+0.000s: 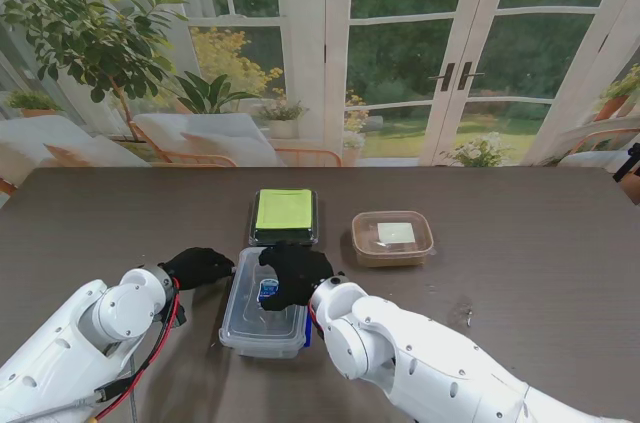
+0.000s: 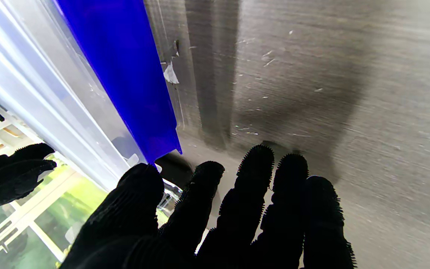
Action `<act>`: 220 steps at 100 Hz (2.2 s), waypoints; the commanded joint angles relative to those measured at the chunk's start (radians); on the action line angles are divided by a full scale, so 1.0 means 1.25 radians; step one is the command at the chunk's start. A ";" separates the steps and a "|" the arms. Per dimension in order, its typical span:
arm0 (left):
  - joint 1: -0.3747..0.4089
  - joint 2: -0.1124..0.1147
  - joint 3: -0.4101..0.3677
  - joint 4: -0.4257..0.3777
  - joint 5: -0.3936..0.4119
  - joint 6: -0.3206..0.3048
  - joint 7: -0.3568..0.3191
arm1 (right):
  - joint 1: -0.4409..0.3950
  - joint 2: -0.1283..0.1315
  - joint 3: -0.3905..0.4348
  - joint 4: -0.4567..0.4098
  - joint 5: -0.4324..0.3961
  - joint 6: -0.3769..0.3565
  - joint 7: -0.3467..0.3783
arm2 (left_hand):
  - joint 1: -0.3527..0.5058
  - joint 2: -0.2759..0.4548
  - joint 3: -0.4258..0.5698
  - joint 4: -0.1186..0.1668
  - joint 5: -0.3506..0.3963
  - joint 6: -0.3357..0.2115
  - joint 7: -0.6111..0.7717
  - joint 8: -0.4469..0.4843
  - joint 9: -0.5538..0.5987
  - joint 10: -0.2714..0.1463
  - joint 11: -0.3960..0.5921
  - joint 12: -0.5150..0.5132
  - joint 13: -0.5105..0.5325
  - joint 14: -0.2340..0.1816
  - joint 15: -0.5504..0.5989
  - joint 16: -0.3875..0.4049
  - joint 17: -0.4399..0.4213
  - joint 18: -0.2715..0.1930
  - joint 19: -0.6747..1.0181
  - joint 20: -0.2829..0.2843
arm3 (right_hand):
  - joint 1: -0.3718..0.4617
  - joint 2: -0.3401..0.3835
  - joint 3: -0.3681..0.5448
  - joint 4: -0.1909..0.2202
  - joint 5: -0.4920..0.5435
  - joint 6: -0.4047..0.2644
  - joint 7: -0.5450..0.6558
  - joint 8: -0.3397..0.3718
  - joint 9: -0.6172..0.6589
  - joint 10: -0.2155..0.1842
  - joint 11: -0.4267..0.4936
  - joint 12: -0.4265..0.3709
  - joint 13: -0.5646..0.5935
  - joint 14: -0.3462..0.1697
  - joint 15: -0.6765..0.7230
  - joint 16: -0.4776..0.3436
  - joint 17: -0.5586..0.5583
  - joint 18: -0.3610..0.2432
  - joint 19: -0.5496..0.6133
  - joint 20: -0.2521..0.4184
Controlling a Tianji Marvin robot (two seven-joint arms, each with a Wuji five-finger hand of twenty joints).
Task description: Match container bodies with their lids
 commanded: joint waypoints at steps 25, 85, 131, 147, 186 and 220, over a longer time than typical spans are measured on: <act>-0.006 -0.015 0.016 0.019 -0.059 0.018 -0.020 | -0.009 0.002 -0.012 0.025 0.002 -0.016 0.025 | -0.033 -0.004 0.001 0.018 -0.008 -0.002 -0.015 -0.006 0.013 0.024 0.097 0.135 0.033 0.059 0.121 0.080 0.043 -0.011 0.076 0.108 | -0.027 -0.053 0.007 -0.018 -0.032 -0.005 0.008 -0.013 -0.009 -0.017 -0.006 -0.016 0.009 0.042 -0.034 -0.021 -0.472 -0.055 -0.027 -0.010; 0.021 -0.013 -0.002 -0.006 -0.037 0.016 -0.015 | -0.061 0.024 0.039 0.000 -0.029 -0.048 0.006 | -0.033 -0.004 0.002 0.018 -0.009 -0.004 -0.015 -0.006 0.009 0.025 0.093 0.122 0.032 0.059 0.109 0.072 0.041 -0.005 0.061 0.116 | -0.028 -0.059 0.020 -0.022 -0.040 -0.002 0.010 -0.018 -0.001 -0.016 -0.003 -0.018 0.022 0.056 -0.035 -0.022 -0.468 -0.052 -0.027 -0.009; 0.042 -0.020 -0.016 -0.024 -0.096 0.045 -0.011 | -0.073 0.025 0.045 0.011 -0.028 -0.060 -0.006 | -0.039 0.000 -0.006 0.018 0.067 -0.015 0.059 0.032 0.006 0.028 0.083 0.111 0.026 0.061 0.092 0.064 0.033 -0.004 0.054 0.108 | -0.029 -0.055 0.021 -0.021 -0.043 0.000 0.011 -0.021 0.003 -0.016 -0.001 -0.018 0.028 0.054 -0.033 -0.021 -0.468 -0.052 -0.026 -0.009; 0.053 -0.022 -0.023 -0.032 -0.109 0.060 -0.010 | -0.076 0.025 0.047 0.010 -0.027 -0.061 -0.005 | -0.038 0.002 -0.010 0.018 0.078 -0.011 0.072 0.042 -0.001 0.031 0.077 0.109 0.019 0.063 0.088 0.064 0.026 -0.006 0.051 0.107 | -0.028 -0.056 0.020 -0.021 -0.046 0.001 0.010 -0.023 -0.001 -0.015 -0.003 -0.019 0.026 0.057 -0.034 -0.022 -0.469 -0.053 -0.027 -0.009; 0.071 -0.030 -0.031 -0.032 -0.109 0.051 0.031 | -0.100 0.030 0.060 0.009 -0.048 -0.069 -0.029 | -0.029 0.001 -0.014 0.019 0.040 -0.039 0.047 0.034 -0.008 0.033 0.057 0.097 0.011 0.061 0.067 0.054 0.013 -0.005 0.038 0.097 | -0.031 -0.072 0.026 -0.024 -0.053 -0.002 0.011 -0.025 -0.015 -0.012 0.002 -0.017 0.027 0.076 -0.033 -0.021 -0.466 -0.051 -0.024 -0.009; 0.080 -0.037 -0.042 -0.039 -0.142 0.054 0.044 | -0.102 0.028 0.055 0.014 -0.060 -0.074 -0.046 | -0.026 0.001 -0.017 0.019 0.039 -0.039 0.047 0.034 -0.003 0.036 0.047 0.091 0.012 0.066 0.058 0.049 0.011 0.001 0.037 0.088 | -0.042 -0.102 0.036 -0.033 -0.063 -0.010 0.002 -0.031 -0.033 -0.017 -0.003 -0.020 0.018 0.088 -0.042 -0.023 -0.473 -0.048 -0.027 -0.012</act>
